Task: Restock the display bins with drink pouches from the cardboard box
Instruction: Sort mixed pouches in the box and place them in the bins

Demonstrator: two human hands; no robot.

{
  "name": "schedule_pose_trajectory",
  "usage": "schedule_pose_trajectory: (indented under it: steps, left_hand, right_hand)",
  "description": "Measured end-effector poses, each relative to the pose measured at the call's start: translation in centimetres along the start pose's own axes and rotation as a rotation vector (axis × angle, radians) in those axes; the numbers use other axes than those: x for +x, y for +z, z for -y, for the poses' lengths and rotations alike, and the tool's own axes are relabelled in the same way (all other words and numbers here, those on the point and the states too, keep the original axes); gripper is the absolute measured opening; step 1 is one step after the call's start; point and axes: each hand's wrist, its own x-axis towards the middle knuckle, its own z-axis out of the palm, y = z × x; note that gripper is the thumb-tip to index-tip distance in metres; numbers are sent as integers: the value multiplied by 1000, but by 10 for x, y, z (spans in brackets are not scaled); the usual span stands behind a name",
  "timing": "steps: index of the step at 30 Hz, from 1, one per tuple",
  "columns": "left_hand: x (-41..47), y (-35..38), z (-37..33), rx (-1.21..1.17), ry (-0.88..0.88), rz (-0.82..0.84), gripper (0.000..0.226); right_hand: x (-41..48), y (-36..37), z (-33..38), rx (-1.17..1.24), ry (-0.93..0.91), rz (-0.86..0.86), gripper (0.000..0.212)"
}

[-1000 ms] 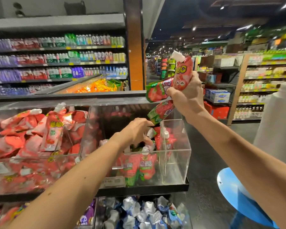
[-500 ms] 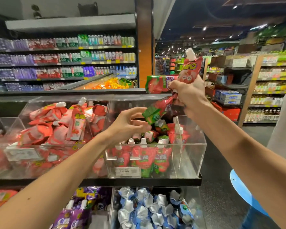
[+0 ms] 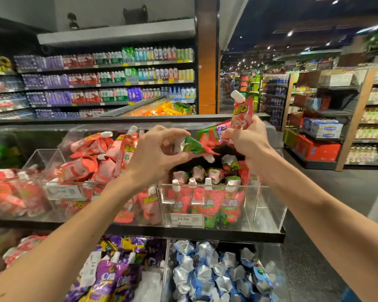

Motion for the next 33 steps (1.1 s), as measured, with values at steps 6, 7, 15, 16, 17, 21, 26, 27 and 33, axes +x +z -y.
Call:
schedule_pose_trajectory:
  steps: [6,7,15,16,17,21,26,27,33]
  left_hand:
    - [19,33,10,498,72,207,39]
    - [22,41,13,592,101,254,32]
    - [43,67,41,1019,114,471,17]
    - [44,70,42,1042,119,493,21]
    - [45,73,43,1056,116,511,24]
    - [53,75,51,1057,116,537,29]
    - [56,79,56,1081,82,628,53]
    - [57,80,57,1074,74,635,55]
    - [56,70,58,874,191,563,85]
  right_hand:
    - [0,-2,-8,-291,-167,-7,39]
    - [-3,1,-11,-323,-163,10,39]
    - [2,12,-36,-254,48,149,46]
    - [4,12,-38,-238,75,156,45]
    - [5,12,-39,-220,103,171,45]
    - [10,11,-41,-156,201,216,42]
    - [14,13,-37,-107,279,187,41]
    - [14,13,-36,-99,294,187,41]
    - [16,13,-33,-36,318,190,42]
